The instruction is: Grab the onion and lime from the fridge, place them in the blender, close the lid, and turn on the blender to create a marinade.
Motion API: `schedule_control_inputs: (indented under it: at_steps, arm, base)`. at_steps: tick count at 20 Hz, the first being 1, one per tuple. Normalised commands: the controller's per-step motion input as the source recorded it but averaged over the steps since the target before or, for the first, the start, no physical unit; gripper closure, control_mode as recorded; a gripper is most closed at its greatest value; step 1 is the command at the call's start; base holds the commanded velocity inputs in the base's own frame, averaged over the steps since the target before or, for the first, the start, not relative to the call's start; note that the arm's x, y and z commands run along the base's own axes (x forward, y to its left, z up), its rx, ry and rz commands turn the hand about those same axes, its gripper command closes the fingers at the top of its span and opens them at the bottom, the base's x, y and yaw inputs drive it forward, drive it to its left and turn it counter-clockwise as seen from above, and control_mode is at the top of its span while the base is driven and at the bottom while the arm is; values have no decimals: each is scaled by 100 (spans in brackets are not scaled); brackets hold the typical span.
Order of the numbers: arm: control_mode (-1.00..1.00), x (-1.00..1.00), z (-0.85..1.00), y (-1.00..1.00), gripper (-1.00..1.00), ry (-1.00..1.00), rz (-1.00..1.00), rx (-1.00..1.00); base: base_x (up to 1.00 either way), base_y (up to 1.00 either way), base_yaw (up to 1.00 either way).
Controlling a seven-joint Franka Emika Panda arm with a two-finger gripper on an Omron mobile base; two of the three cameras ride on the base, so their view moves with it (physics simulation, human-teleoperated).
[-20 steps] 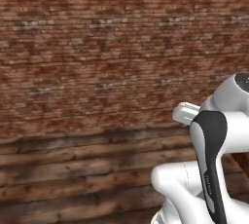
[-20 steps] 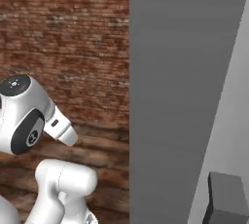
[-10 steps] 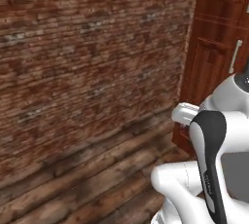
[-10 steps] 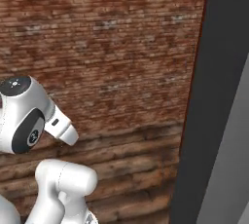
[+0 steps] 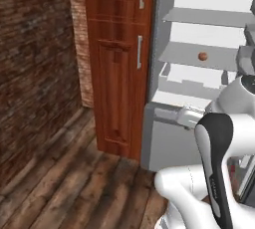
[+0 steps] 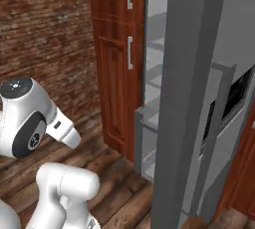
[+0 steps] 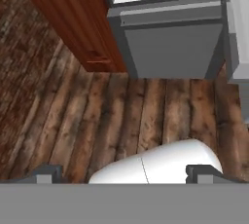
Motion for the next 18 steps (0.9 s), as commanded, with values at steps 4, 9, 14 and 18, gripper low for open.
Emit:
schedule_control_inputs:
  at_steps: [4,9,14,18]
  arm:
    - [100,0,0,0,-100,0,0,0]
    - [100,0,0,0,-100,0,0,0]
    - [100,0,0,0,-100,0,0,0]
    - [100,0,0,0,-100,0,0,0]
  base:
    - [67,17,-70]
    - [100,63,-42]
    - [96,25,-22]
    - [55,0,-10]
